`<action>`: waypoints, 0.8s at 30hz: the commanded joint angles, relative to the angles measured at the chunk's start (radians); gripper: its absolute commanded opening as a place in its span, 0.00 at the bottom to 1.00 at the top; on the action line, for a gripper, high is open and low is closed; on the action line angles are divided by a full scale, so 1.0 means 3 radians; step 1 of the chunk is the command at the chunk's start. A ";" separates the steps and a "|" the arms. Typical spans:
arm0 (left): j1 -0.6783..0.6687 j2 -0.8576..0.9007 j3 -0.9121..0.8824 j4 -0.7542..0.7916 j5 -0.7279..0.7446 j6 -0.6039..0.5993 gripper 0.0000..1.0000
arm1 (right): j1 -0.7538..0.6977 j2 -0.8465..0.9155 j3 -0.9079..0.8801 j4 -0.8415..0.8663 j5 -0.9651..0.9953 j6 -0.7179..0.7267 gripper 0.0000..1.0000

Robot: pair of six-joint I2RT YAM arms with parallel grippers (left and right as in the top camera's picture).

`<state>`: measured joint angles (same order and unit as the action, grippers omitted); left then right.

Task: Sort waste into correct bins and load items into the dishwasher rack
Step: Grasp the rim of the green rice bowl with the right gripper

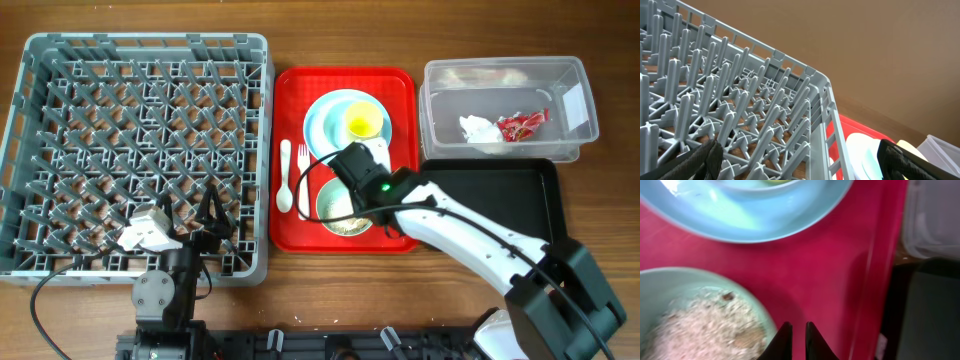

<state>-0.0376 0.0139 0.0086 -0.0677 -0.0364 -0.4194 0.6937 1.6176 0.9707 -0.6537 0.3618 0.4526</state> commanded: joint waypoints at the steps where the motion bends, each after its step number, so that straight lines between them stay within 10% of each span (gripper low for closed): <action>1: -0.0014 -0.0024 -0.0009 -0.0004 -0.0008 0.0065 1.00 | -0.0203 0.0022 0.0011 -0.0001 0.0095 0.0071 0.11; 10: -0.0014 -0.0024 -0.0009 -0.0004 -0.0008 0.0065 1.00 | -0.0093 -0.0539 0.0153 -0.0067 -0.2090 -0.0521 0.31; 15: -0.0014 -0.0024 -0.0009 -0.0004 -0.0009 0.0066 1.00 | 0.0484 -0.0327 -0.0024 0.0156 -0.1369 -0.0552 0.47; 24: -0.0015 -0.0024 -0.0010 -0.0004 -0.0008 0.0066 1.00 | 0.0596 0.0188 -0.0039 0.0544 -0.1205 -0.0547 0.35</action>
<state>-0.0376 0.0139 0.0086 -0.0677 -0.0364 -0.4194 0.8680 1.6527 0.9634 -0.4927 -0.0174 0.3000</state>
